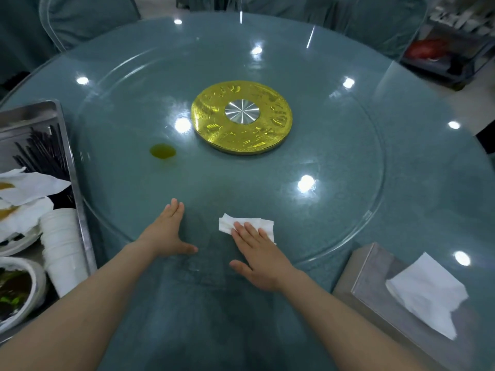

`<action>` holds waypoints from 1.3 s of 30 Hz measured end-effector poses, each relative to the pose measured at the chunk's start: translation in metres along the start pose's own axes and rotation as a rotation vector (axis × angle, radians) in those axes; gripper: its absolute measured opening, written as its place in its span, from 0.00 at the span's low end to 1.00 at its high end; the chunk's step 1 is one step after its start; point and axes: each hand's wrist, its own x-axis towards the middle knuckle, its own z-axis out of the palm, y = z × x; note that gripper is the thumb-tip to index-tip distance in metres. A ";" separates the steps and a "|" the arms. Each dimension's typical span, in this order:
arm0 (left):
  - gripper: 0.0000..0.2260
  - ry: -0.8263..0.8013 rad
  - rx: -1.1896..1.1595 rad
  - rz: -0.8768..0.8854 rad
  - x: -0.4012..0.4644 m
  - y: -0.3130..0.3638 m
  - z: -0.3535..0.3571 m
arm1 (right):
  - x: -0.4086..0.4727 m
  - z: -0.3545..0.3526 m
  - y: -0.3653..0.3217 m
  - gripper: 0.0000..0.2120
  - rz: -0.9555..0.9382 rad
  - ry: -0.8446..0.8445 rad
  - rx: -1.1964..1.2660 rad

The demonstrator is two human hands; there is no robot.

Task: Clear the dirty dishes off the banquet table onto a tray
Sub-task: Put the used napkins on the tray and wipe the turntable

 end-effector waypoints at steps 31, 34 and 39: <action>0.59 0.016 -0.106 -0.002 0.013 -0.022 -0.003 | 0.049 -0.016 -0.017 0.13 0.086 0.251 0.122; 0.59 0.006 -0.112 0.008 0.012 -0.023 -0.002 | 0.057 -0.016 -0.012 0.13 0.180 0.264 0.243; 0.56 0.016 -0.238 0.007 0.014 -0.023 -0.001 | 0.085 -0.048 0.010 0.13 0.372 0.466 0.349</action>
